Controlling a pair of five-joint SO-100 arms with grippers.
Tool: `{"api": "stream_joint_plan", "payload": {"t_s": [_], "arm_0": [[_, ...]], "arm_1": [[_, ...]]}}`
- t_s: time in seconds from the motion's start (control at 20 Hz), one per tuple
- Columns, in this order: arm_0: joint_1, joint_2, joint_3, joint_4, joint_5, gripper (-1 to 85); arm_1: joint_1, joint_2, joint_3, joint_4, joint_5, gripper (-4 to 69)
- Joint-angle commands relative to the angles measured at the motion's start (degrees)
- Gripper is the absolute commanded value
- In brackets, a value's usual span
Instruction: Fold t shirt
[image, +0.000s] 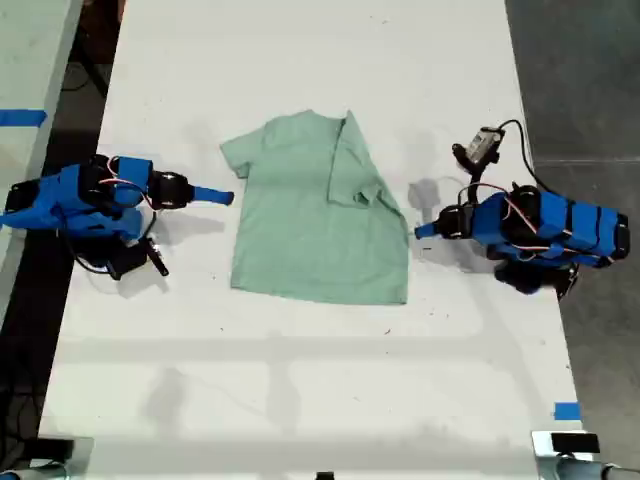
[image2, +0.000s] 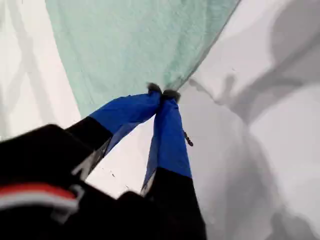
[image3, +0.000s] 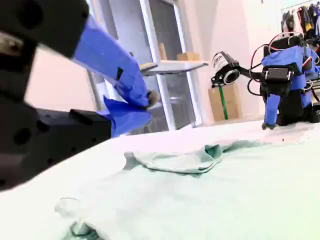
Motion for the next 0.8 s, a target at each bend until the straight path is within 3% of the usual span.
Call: {"api": "stream_joint_plan", "payload": {"t_s": [0.0,0.3,0.45,0.55,0.65,0.75], "arm_0": [[-1.8,0.4,1.0,14.5,-20.9,0.0],[-1.9,0.4,1.0,14.5,-20.7,2.7],[-0.3,0.4,1.1,13.6,-20.0,0.0],[-3.2,-0.8,0.8,12.7,-22.3,0.0],[-8.2,-16.6,-11.8,13.6,-21.2,-0.1],[-18.1,-51.0,-36.6,20.6,-10.8,-0.1]], "arm_1": [[-2.7,1.0,2.3,-0.3,2.7,1.2],[-3.0,1.0,1.9,0.7,3.3,1.2],[-3.1,1.0,1.9,0.7,3.3,1.2],[-2.9,1.0,1.9,0.7,3.3,1.2],[-2.8,1.0,1.8,0.7,3.3,1.2],[-2.8,1.0,1.8,0.6,3.1,1.2]]}}
